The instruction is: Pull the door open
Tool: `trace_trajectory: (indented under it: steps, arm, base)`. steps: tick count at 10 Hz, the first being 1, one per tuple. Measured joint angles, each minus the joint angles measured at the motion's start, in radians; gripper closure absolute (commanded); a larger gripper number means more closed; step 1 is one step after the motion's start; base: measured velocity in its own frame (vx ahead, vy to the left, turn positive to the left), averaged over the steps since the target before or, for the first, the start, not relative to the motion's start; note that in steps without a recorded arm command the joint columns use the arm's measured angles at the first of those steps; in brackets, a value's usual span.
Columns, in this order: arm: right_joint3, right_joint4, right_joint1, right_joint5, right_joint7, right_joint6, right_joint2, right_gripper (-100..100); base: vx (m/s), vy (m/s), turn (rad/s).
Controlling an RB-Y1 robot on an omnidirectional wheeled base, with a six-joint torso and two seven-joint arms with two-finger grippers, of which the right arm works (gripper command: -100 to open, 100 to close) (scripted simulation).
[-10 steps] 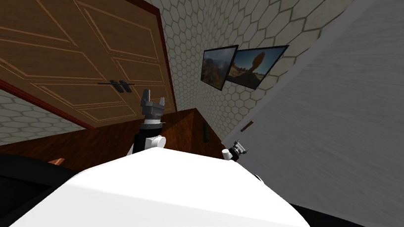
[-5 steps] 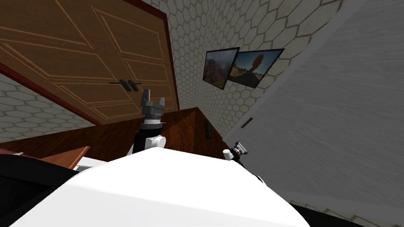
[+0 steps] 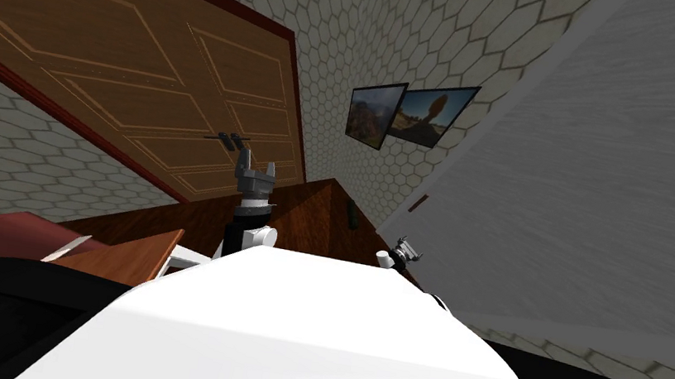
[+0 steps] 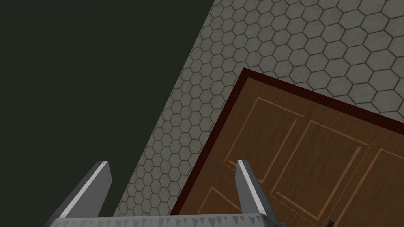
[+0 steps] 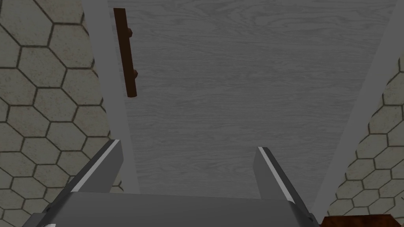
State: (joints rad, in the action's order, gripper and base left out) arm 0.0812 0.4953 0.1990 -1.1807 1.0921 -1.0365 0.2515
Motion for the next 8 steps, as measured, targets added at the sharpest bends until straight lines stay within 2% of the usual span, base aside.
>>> trace_trajectory:
  steps: [3,4,5,6,8]
  arm:
    - [0.045,-0.034,-0.004,0.018,0.028,0.012,0.021,-100]
    - [0.057,-0.001,-0.025,0.016,0.016,0.021,0.022,-100]
    - [0.059,-0.016,-0.02,0.019,0.021,0.022,0.026,-100]
    - [0.067,-0.009,-0.029,0.02,0.021,0.025,0.028,-100]
    - [0.071,-0.055,-0.014,0.028,0.043,0.019,0.037,-100]
  base:
    - [0.114,-0.038,0.104]
    - [0.111,-0.071,0.018]
    - [0.146,-0.079,0.071]
    - [0.114,-0.08,0.041]
    - [0.143,-0.109,0.083]
